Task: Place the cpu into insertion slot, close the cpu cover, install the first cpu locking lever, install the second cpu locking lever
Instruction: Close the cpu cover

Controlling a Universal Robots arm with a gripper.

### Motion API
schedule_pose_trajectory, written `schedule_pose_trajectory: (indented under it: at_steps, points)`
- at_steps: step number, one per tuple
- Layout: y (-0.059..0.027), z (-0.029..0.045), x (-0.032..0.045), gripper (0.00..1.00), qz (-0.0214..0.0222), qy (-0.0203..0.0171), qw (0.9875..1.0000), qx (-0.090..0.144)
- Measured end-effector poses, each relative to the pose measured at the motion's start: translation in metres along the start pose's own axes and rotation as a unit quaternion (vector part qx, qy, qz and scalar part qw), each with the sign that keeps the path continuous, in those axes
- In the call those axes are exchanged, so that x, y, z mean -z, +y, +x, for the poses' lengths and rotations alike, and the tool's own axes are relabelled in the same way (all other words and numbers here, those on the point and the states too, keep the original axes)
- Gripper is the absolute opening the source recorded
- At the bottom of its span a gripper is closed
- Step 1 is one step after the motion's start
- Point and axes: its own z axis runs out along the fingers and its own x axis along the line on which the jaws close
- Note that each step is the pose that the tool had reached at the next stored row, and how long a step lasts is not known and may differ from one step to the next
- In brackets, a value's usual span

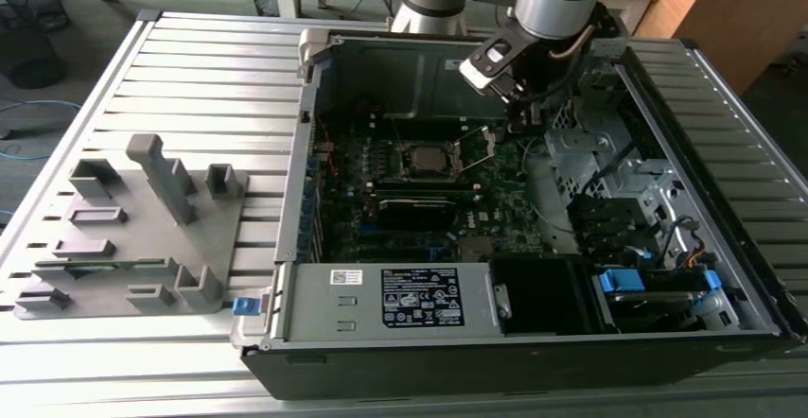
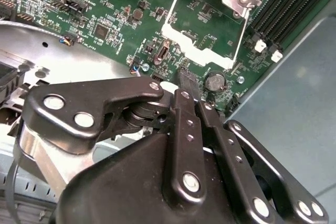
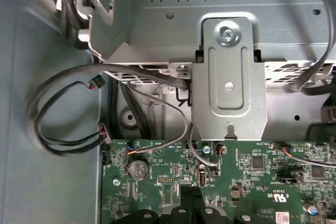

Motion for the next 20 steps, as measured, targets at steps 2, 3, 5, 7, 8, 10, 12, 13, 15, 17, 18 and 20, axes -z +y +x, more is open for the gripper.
schedule_pose_trajectory:
  at_steps: [2,3,5,7,8,10,12,13,15,17,18,20]
  points:
    - [-0.0002,-0.0001,-0.0036,0.11,0.0001,-0.0005,1.0,0.0]
    - [-0.0003,-0.0001,-0.0054,0.11,0.0002,-0.0008,1.0,0.0]
    - [-0.0004,-0.0002,-0.0086,0.11,0.0002,-0.0016,1.0,0.0]
    - [-0.0005,-0.0003,-0.0096,0.11,0.0001,-0.0018,1.0,0.0]
    - [-0.0005,-0.0003,-0.0096,0.11,0.0002,-0.0018,1.0,0.0]
    - [-0.0005,-0.0003,-0.0097,0.11,0.0001,-0.0018,1.0,0.0]
    - [-0.0005,-0.0002,-0.0098,0.11,0.0001,-0.0017,1.0,0.0]
    - [-0.0006,-0.0002,-0.0098,0.11,0.0001,-0.0017,1.0,0.0]
    - [-0.0012,-0.0002,-0.01,0.11,0.0001,-0.0016,1.0,0.0]
    - [-0.0028,-0.0001,-0.0102,0.11,0.0001,-0.0016,1.0,0.0]
    - [-0.0041,0.0,-0.0102,0.11,0.0001,-0.0017,1.0,0.0]
    - [-0.0077,0.0003,-0.0103,0.11,0.0,-0.0017,1.0,0.0]
